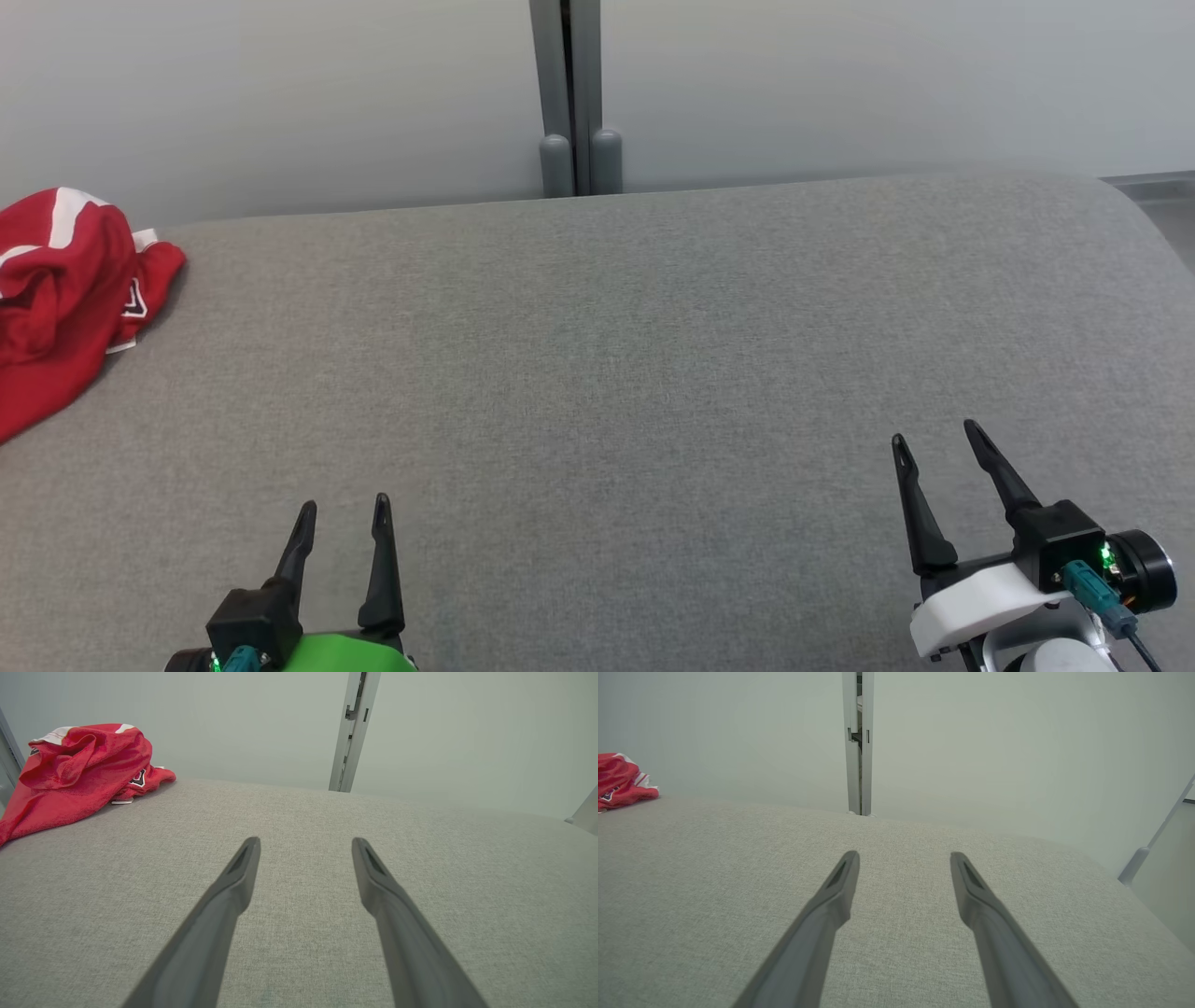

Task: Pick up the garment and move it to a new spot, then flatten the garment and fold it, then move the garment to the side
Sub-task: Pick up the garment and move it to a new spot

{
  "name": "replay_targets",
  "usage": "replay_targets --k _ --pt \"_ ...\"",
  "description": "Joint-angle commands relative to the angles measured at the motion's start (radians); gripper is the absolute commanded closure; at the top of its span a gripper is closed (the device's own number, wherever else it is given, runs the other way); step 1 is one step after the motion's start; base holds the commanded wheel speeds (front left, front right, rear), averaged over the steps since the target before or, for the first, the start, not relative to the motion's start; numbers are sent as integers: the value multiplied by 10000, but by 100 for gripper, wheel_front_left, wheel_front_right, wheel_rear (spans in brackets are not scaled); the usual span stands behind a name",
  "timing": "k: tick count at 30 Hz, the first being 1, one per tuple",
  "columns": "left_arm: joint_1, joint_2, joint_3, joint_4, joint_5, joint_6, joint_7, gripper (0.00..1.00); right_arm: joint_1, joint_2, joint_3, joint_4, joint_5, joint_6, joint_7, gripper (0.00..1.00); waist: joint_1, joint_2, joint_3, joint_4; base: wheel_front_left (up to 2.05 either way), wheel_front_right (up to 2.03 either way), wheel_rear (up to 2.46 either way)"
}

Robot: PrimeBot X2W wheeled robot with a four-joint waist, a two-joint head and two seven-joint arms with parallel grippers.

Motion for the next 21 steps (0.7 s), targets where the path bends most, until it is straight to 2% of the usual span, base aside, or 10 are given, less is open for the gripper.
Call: replay_targets --k 1,5,14,21 --pt "-69 68 -10 -7 79 -17 -7 0 107 -46 -35 -28 -25 1 -49 0 0 0 29 273 0 0 0" --pt "-196 70 -3 -42 198 -48 -7 0 204 -43 -116 -34 33 -1 -47 0 0 0 50 1060 0 0 0" --pt "-164 64 244 -338 -7 39 -7 0 71 -45 135 -67 -6 -4 -48 0 0 0 92 3410 0 0 0" --pt "-8 61 384 -495 137 54 -7 0 37 -48 338 -56 3 -4 -48 0 0 0 54 4529 0 0 0"
